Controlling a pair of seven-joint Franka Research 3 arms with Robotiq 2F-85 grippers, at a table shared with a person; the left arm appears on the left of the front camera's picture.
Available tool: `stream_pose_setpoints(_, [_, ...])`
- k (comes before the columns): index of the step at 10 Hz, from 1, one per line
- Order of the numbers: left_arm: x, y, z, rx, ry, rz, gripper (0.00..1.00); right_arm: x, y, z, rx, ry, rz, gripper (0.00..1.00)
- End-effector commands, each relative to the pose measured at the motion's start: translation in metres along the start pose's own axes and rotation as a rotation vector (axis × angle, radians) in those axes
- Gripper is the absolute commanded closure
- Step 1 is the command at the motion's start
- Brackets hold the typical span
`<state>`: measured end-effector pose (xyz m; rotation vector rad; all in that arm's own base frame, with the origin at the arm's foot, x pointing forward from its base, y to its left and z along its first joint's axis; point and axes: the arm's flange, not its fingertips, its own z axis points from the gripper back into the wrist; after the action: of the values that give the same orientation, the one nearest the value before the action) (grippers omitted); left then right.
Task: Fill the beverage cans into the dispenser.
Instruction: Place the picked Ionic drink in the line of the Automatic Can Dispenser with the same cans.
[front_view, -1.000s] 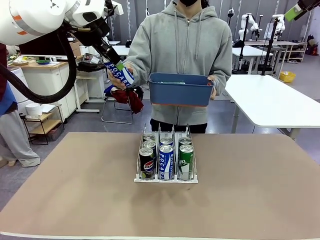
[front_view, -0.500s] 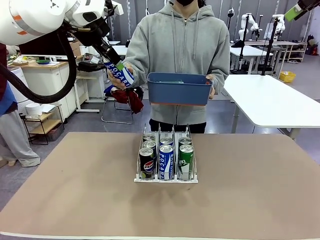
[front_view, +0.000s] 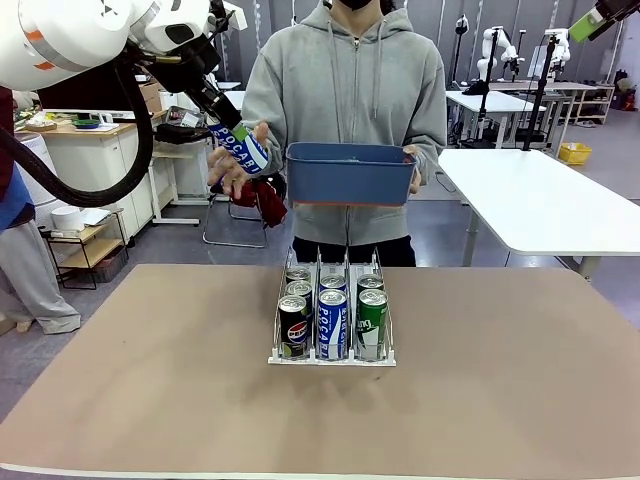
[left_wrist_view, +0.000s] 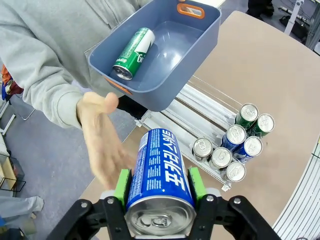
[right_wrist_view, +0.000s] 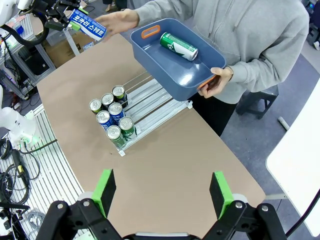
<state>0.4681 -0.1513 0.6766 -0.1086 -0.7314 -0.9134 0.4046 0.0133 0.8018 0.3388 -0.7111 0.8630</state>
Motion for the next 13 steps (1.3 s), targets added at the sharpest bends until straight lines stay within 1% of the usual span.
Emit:
stream_pose_setpoints(1, [-0.0007,0.0019,0.0022,0.009,-0.008,0.0,0.55,-0.0012,0.0008,0.0,0.002,0.001,-0.005,0.0])
stream_pose_setpoints(12, [-0.0007,0.0019,0.0022,0.009,-0.008,0.0,0.55,-0.0012,0.0008,0.0,0.002,0.001,-0.005,0.0])
stream_pose_setpoints(13, [0.0,0.0,0.0,0.0,0.0,0.0,0.43,-0.0012,0.0008,0.0,0.002,0.001,-0.005,0.0])
